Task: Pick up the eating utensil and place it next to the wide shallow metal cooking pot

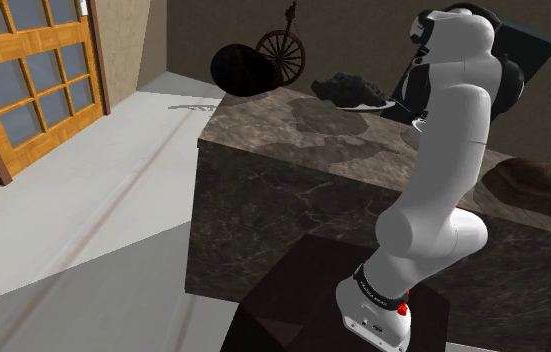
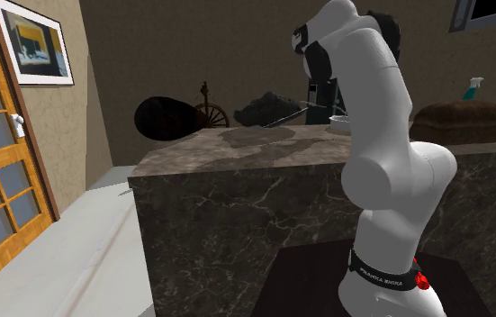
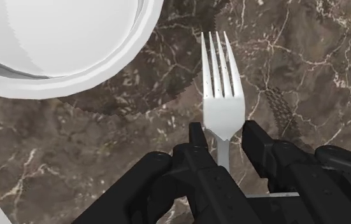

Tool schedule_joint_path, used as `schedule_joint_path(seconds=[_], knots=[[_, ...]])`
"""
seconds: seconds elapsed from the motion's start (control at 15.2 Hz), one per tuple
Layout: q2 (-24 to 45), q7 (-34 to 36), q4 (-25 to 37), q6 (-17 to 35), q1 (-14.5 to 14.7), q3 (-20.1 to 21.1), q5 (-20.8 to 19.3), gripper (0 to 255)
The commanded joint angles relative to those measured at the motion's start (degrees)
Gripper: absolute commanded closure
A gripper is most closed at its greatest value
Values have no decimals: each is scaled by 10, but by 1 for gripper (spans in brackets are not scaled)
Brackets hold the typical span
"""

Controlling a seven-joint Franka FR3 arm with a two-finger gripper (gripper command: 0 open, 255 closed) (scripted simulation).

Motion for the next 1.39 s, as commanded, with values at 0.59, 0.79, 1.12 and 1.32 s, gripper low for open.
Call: schedule_joint_path(seconds=[0.59,0.79,1.12,1.32], knots=[[-21,9,-126,101,40,-1,-11,255],[-23,10,-152,125,45,-1,-11,255],[-23,11,-161,134,48,-1,-11,255],[-23,11,-161,134,48,-1,-11,255]])
